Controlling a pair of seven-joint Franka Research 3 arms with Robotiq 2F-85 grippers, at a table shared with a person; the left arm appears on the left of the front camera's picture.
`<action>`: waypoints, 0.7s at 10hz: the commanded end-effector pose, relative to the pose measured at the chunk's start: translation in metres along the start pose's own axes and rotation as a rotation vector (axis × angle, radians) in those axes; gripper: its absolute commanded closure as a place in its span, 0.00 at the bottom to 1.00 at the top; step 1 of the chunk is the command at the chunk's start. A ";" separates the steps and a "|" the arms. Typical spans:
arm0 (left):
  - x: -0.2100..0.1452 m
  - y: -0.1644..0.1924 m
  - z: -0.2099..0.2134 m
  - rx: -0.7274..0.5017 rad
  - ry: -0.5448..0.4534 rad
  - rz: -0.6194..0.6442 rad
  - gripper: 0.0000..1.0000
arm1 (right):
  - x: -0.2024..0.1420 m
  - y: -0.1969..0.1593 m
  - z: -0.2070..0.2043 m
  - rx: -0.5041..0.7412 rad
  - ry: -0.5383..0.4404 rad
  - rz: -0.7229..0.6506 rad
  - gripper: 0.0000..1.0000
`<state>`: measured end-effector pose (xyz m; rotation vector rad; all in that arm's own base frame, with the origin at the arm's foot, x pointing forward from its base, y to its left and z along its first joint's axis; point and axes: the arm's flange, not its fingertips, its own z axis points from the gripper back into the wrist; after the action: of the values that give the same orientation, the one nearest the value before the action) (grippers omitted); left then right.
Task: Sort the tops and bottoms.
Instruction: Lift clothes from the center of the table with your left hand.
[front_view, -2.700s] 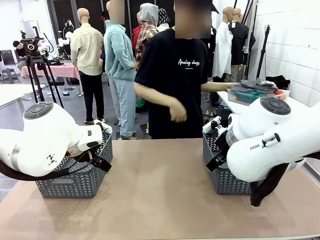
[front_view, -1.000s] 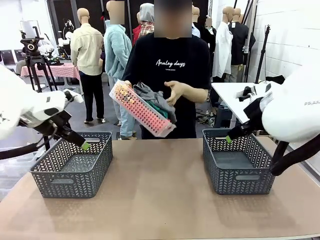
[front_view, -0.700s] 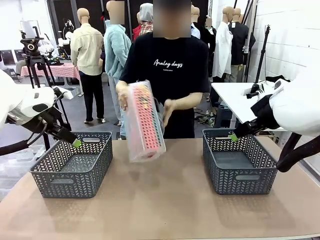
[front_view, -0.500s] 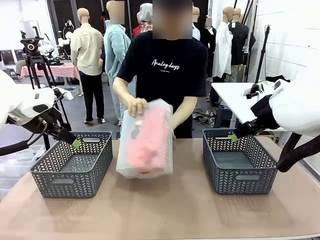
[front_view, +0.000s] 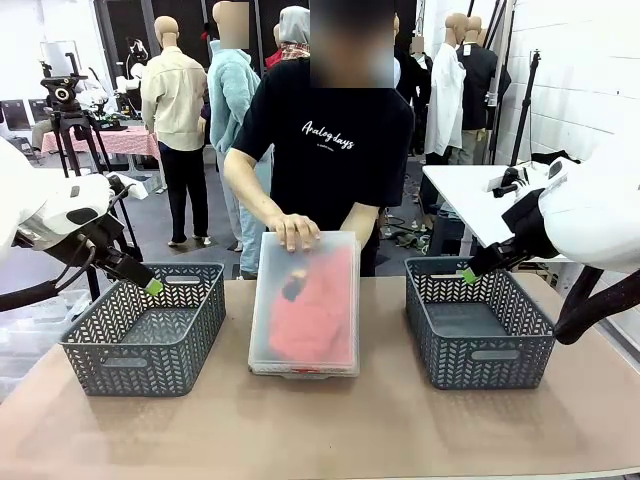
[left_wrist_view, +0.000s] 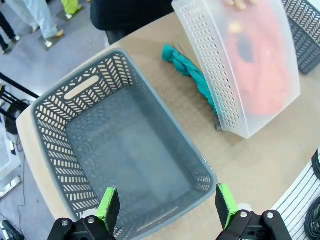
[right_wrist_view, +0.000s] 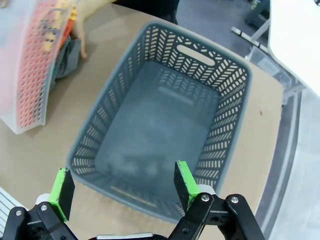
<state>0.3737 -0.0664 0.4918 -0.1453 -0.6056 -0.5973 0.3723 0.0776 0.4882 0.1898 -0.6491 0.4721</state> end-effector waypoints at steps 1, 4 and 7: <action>0.000 0.000 0.001 -0.010 -0.007 -0.003 0.00 | 0.001 0.000 -0.001 0.007 -0.007 -0.005 0.00; 0.000 0.000 0.001 -0.010 -0.007 -0.003 0.00 | 0.001 0.000 -0.001 0.007 -0.007 -0.005 0.00; 0.000 0.000 0.001 -0.010 -0.007 -0.003 0.00 | 0.001 0.000 -0.001 0.007 -0.007 -0.005 0.00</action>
<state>0.3737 -0.0664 0.4918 -0.1453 -0.6056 -0.5973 0.3721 0.0784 0.4884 0.1885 -0.6493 0.4740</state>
